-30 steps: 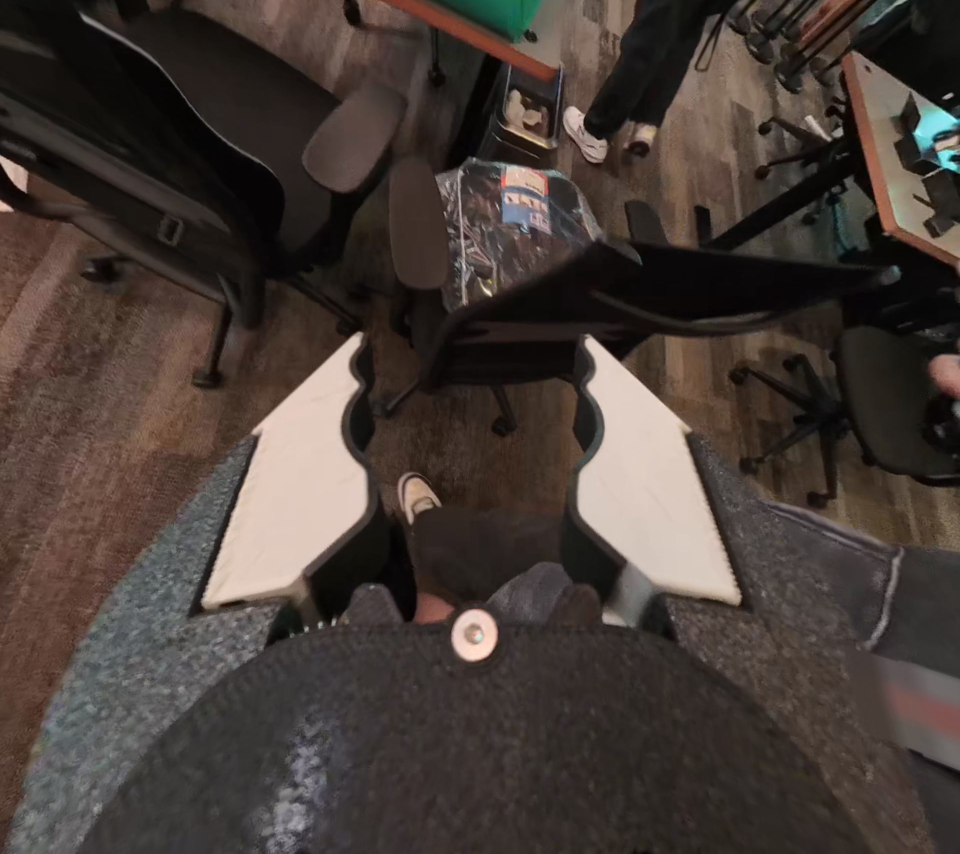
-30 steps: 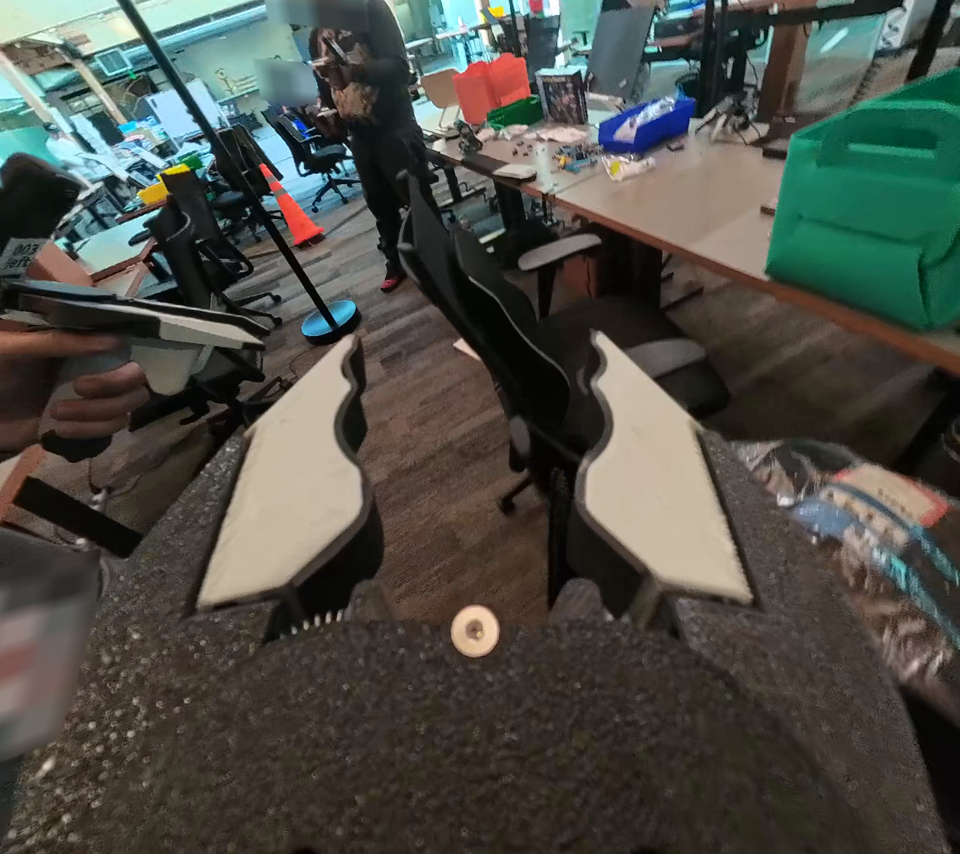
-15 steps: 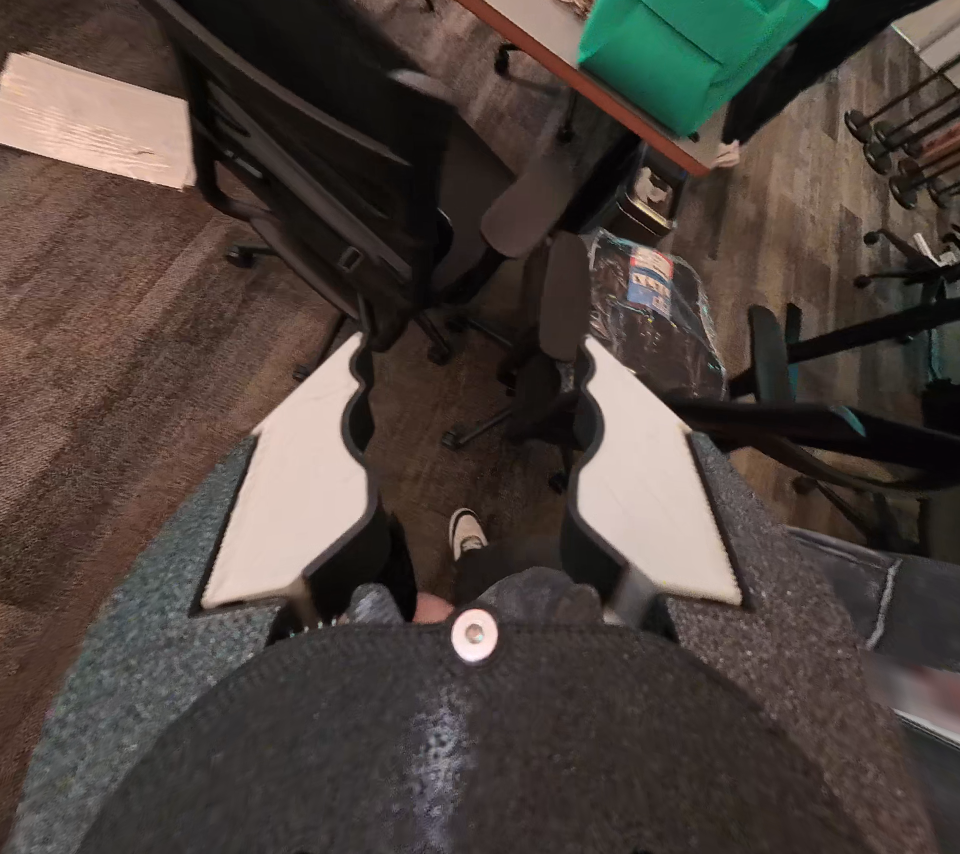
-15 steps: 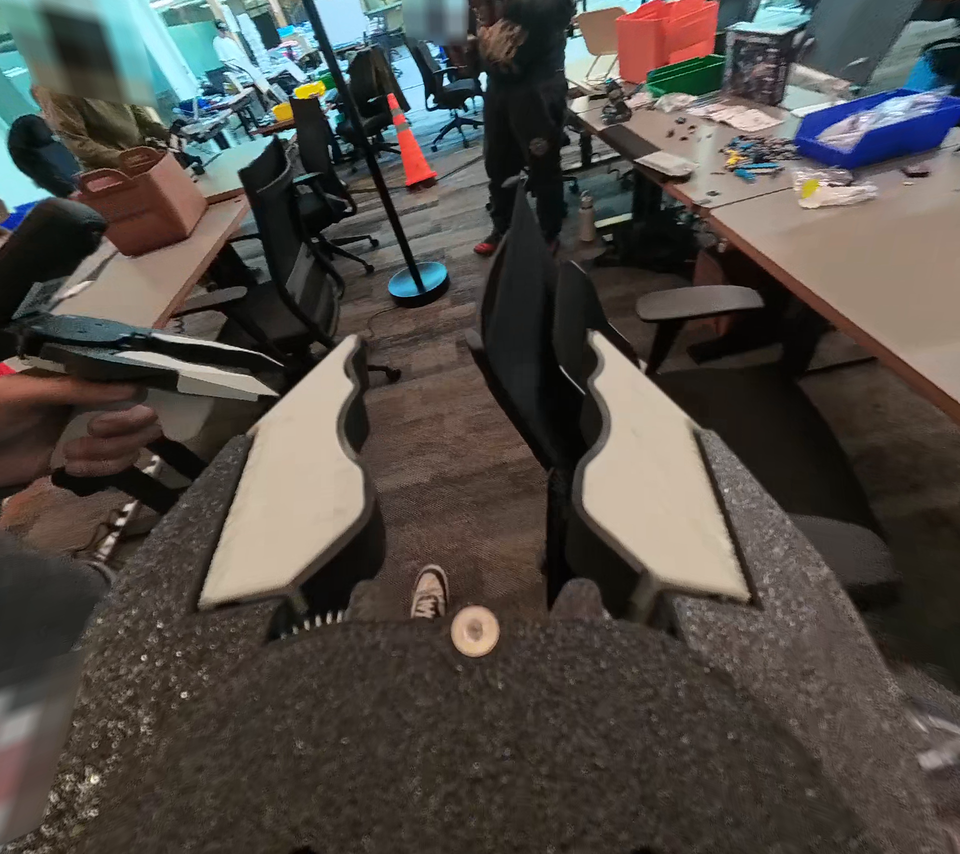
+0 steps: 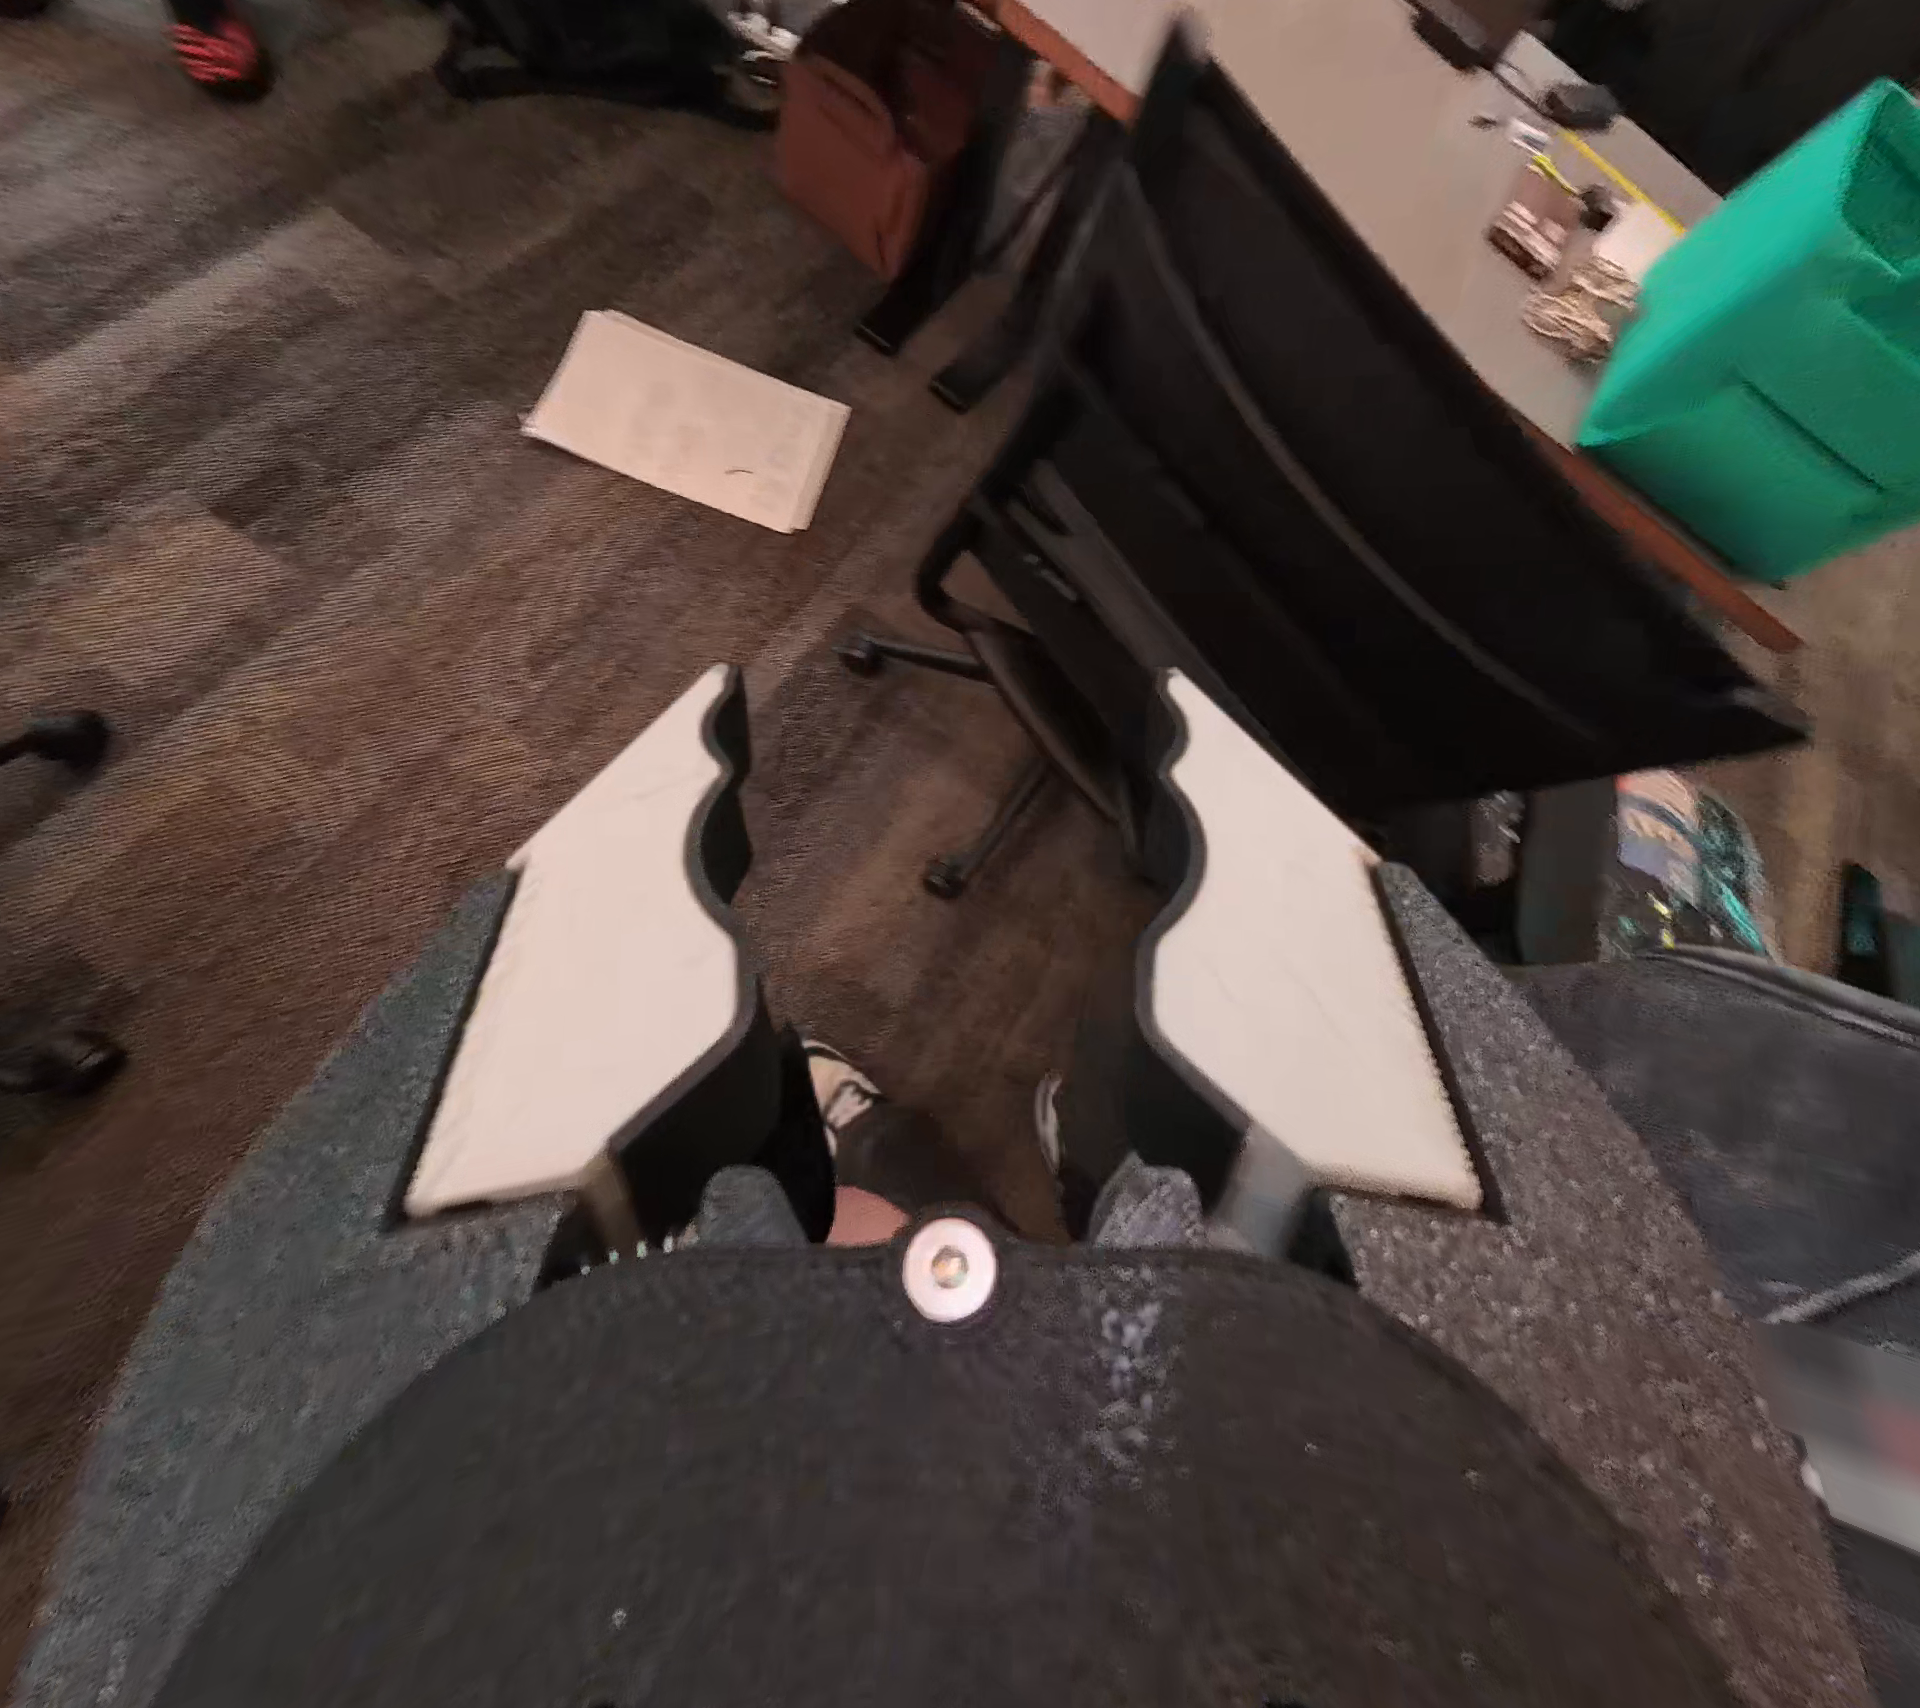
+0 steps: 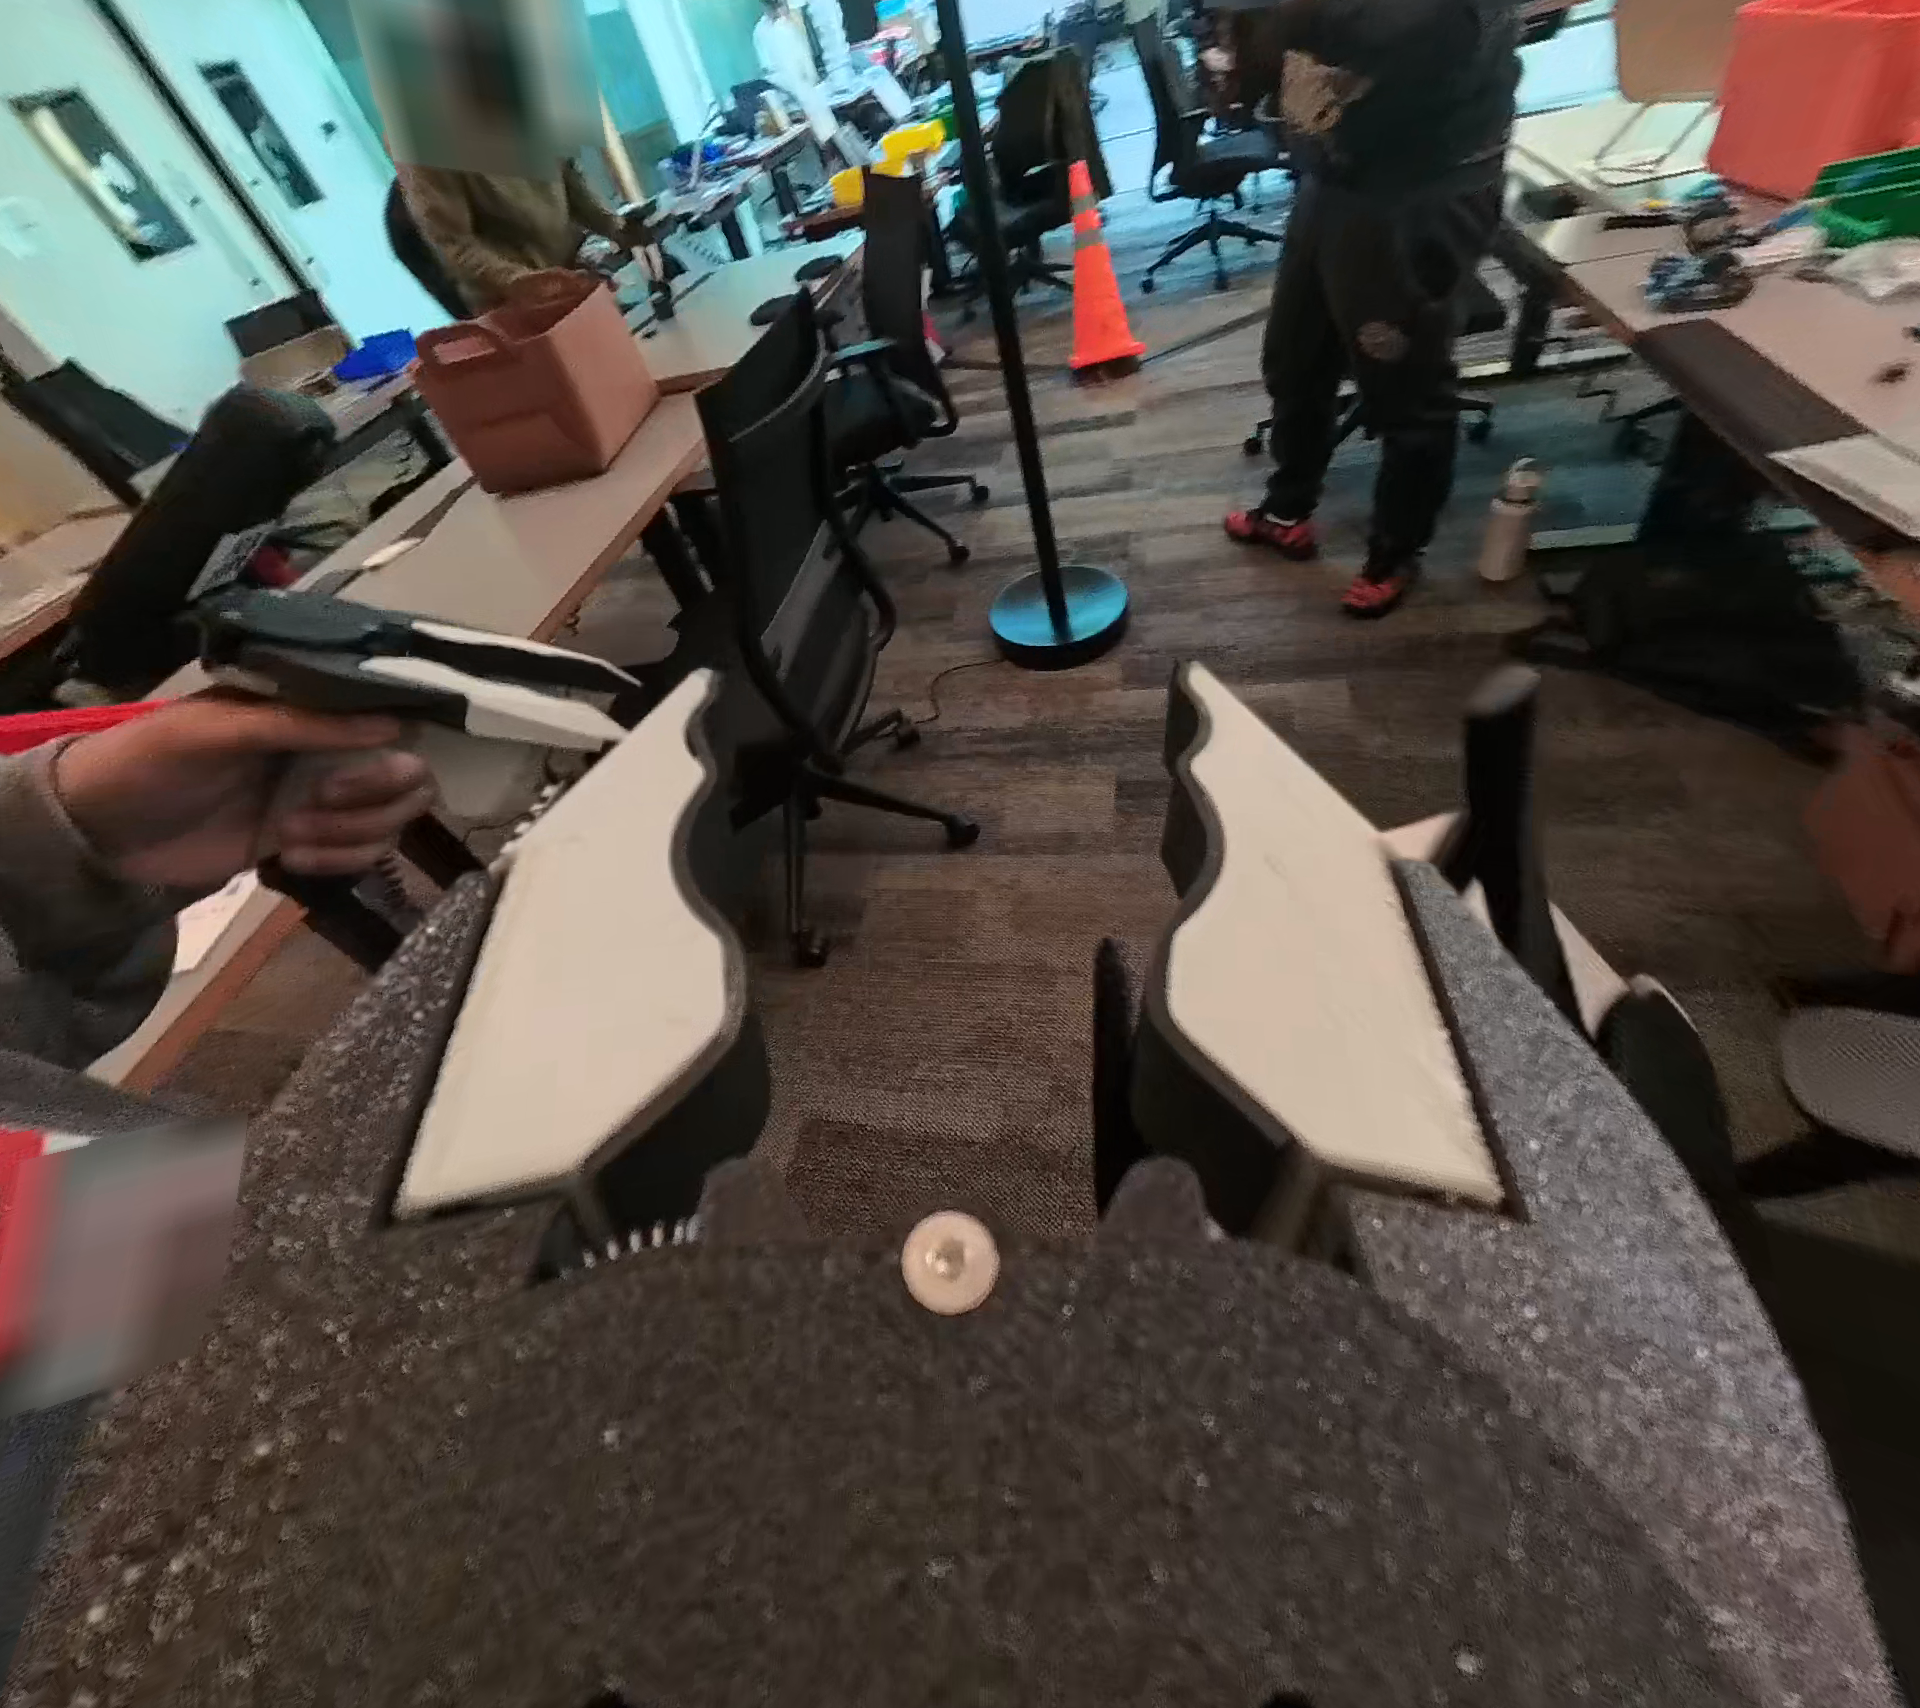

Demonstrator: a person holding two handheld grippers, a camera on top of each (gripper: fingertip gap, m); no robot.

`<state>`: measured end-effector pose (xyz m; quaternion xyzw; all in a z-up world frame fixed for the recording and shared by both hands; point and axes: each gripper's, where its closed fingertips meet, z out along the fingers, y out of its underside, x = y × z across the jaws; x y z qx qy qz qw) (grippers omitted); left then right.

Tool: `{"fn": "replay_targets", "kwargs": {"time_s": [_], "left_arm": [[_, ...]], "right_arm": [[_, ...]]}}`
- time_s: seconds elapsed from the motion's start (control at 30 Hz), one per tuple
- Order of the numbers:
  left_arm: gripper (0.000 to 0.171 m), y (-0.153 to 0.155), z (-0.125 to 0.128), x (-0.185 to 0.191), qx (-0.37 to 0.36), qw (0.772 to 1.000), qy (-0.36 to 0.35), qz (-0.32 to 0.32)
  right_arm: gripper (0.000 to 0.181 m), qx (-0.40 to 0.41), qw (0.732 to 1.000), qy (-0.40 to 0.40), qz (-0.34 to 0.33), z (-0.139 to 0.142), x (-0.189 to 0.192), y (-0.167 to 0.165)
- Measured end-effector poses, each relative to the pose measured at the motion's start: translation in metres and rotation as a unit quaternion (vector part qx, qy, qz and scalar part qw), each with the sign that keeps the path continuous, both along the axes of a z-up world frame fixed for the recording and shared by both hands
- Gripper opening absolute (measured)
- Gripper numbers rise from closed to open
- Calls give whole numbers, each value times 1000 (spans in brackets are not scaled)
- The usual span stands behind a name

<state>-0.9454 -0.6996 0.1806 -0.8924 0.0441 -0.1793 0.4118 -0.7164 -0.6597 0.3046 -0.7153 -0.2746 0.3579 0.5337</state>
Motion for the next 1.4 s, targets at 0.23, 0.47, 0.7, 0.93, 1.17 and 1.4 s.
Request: {"fn": "replay_targets", "kwargs": {"time_s": [0.23, 0.47, 0.7, 0.93, 1.17, 1.4], "left_arm": [[73, 63, -10, -100, -7, 991, -85, 104], [73, 176, -33, -133, -19, 991, -86, 98], [72, 330, -1, -172, -8, 997, -52, 54], [60, 440, 2, -223, -8, 997, -60, 45], [58, 560, -28, -266, -28, 989, -148, -6], [56, 711, -34, -371, -30, 989, -108, -92]], "right_arm": [[84, -29, 997, -15, 74, -26, -109, 86], [86, -28, 993, -8, 117, -47, -200, 217], [87, -36, 991, 27, 123, -25, -261, 366], [84, -36, 990, -14, 132, -29, -308, 483], [84, -72, 993, -18, 96, -65, -369, 585], [81, -92, 994, 11, 57, -61, -468, 717]]}}
